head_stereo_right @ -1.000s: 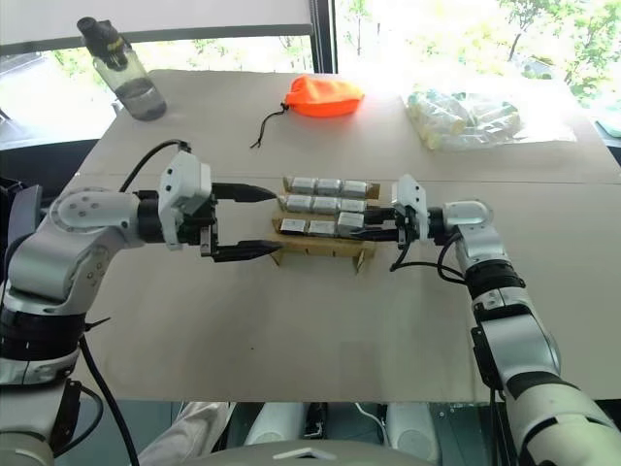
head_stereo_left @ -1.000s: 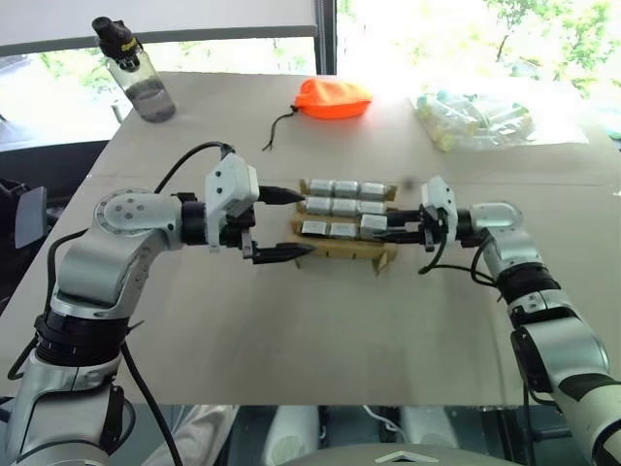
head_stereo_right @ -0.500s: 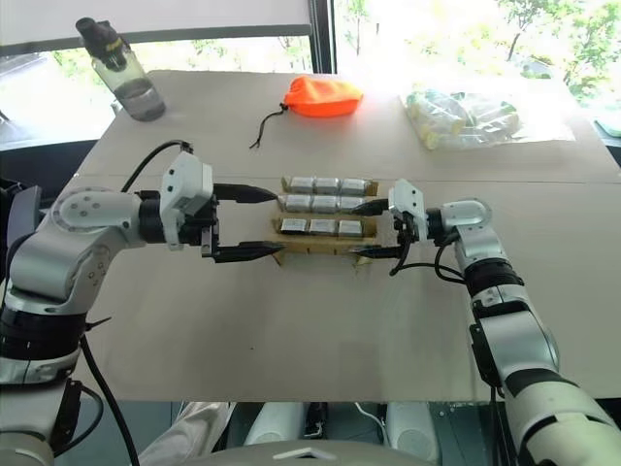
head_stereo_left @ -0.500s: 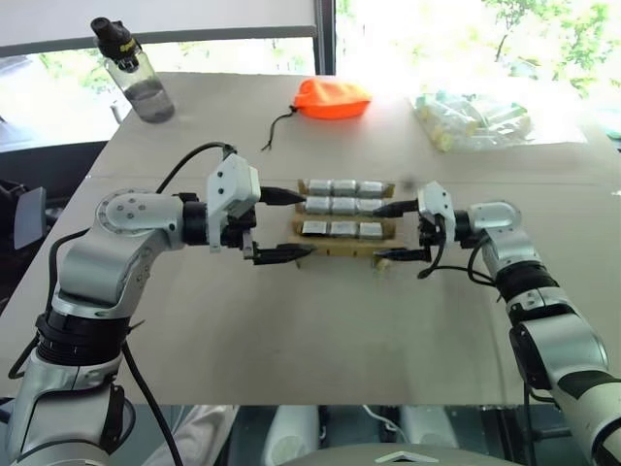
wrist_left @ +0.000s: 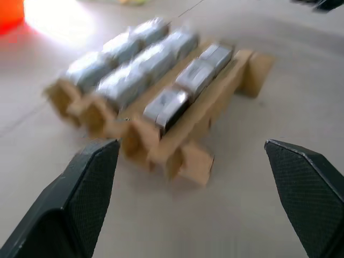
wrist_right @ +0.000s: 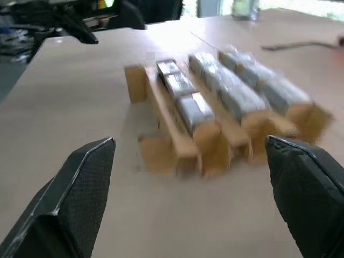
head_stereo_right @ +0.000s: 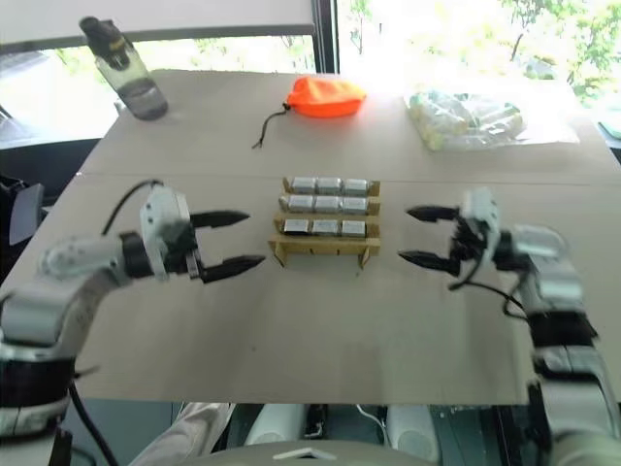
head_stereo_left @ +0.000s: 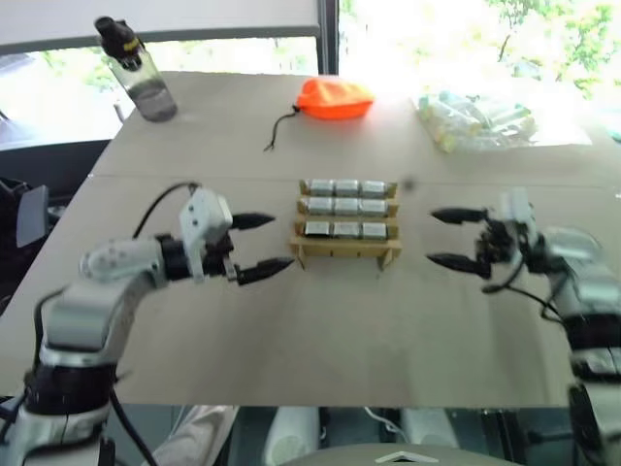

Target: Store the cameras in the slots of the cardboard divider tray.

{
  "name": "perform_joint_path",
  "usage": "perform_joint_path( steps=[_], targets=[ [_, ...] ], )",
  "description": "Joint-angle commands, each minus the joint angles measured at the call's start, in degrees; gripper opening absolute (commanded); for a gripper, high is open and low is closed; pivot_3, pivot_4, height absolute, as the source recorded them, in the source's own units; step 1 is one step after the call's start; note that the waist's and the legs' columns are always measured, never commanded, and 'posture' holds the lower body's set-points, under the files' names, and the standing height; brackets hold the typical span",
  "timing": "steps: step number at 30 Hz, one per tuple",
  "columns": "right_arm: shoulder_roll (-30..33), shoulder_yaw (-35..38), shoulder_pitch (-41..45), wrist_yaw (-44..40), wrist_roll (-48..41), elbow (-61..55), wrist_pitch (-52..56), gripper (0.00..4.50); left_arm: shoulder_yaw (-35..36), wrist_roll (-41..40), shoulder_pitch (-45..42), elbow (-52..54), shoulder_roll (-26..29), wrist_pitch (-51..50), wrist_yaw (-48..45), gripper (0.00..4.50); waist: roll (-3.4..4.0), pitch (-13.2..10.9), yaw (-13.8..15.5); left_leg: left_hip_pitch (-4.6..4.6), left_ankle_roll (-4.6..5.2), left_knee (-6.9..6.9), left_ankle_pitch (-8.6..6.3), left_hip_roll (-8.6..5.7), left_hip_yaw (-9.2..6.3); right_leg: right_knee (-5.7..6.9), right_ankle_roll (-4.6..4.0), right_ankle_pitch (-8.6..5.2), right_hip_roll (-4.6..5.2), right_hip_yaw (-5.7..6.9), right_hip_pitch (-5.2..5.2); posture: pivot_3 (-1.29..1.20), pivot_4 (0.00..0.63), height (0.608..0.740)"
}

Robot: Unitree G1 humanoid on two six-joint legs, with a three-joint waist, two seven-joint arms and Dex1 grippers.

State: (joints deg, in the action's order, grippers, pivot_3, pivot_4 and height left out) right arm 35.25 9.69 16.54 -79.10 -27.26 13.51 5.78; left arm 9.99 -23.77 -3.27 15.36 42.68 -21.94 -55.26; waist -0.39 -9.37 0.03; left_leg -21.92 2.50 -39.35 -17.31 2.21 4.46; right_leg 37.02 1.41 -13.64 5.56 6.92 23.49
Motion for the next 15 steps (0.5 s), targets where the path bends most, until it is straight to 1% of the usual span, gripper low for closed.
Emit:
perform_joint_path(
  steps=[1, 4, 8, 15],
  targets=[
    [1.31, 5.27, -6.48, 4.41, -1.26, -4.71, -1.04, 4.41, 1.0, 4.45, 3.8, 1.34, -3.95, 5.99, 6.97, 4.5, -0.01, 0.0, 0.37, 0.02, 0.0, -0.04, 0.0, 0.0, 0.0, 0.03, 0.0, 0.0, 0.0, 0.0, -0.02, 0.0, 0.15, 0.726],
    [1.27, 7.99, -13.55, 6.8, -0.18, -5.6, -4.12, 4.41, 1.43, 6.27, 7.51, -1.31, -7.07, 9.9, 9.31, 4.5, 0.01, 0.04, 0.59, 0.23, 0.0, -0.06, 0.01, 0.03, 0.01, 0.13, -0.01, 0.0, -0.02, -0.05, -0.13, 0.0, 0.15, 0.726],
    [1.27, 10.0, -18.95, 8.89, -0.53, -6.6, -5.45, 4.41, 2.21, 5.89, 10.3, -3.27, -8.78, 13.99, 9.14, 4.5, 0.05, 0.1, 0.67, 0.27, 0.01, -0.05, 0.01, 0.05, 0.05, 0.17, -0.02, 0.0, -0.03, -0.1, -0.12, 0.0, 0.15, 0.726],
    [2.04, 10.28, -20.75, 9.87, 0.86, -3.99, -9.01, 4.41, 2.07, 2.96, 11.22, -2.58, -9.39, 16.29, 6.99, 4.5, 0.03, 0.11, 0.71, 0.25, 0.03, -0.05, 0.0, 0.03, 0.05, 0.15, -0.02, 0.0, 0.0, -0.09, -0.12, 0.0, 0.15, 0.726]
  ],
)
